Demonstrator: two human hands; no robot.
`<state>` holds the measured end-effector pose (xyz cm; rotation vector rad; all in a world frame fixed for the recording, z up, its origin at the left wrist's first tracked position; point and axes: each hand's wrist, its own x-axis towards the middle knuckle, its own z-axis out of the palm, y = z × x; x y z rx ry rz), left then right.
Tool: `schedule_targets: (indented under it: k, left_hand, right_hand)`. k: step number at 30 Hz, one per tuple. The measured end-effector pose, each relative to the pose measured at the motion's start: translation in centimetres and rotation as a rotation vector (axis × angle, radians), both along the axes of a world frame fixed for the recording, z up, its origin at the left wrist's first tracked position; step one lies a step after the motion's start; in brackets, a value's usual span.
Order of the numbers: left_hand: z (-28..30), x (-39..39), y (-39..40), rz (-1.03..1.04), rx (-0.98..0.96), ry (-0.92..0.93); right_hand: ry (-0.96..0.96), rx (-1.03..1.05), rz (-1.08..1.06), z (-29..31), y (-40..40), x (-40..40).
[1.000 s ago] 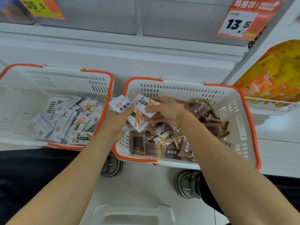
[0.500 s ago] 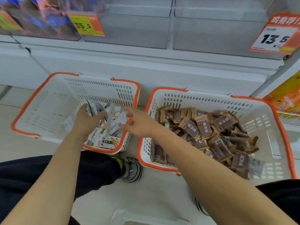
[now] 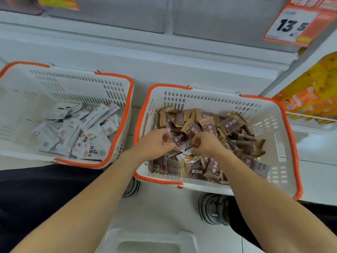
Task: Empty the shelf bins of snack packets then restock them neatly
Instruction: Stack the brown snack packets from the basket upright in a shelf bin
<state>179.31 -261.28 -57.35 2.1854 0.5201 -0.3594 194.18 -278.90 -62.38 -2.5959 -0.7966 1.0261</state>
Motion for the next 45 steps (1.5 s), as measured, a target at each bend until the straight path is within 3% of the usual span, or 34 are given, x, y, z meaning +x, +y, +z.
schedule_targets:
  k: [7, 11, 23, 26, 29, 33, 45]
  left_hand:
    - [-5.7, 2.6, -1.9, -0.059, 0.115, 0.178]
    - [-7.7, 2.8, -1.1, 0.030, -0.086, 0.261]
    - [-9.7, 3.4, -1.1, 0.116, 0.054, 0.310]
    - [-10.0, 3.5, -1.3, 0.234, -0.046, 0.215]
    - [-9.8, 3.7, -1.6, 0.364, -0.030, 0.173]
    - [-10.3, 4.4, -2.0, 0.542, -0.157, 0.202]
    - [-11.0, 5.7, -1.4, 0.980, -0.711, 0.277]
  right_hand:
    - [-0.203, 0.019, 0.490, -3.9, -1.7, -0.3]
    - [-0.234, -0.033, 0.572, -5.0, -1.7, 0.1]
    - [-0.302, -0.126, 0.634, -4.8, -0.2, 1.4]
    - [-0.121, -0.104, 0.490, -3.8, -0.7, 2.1]
    - [0.106, 0.108, 0.182, -2.3, -1.0, 2.7]
    - [0.175, 0.262, -0.069, -0.8, -1.2, 2.7]
    - [0.270, 0.265, -0.283, -2.3, -0.9, 2.0]
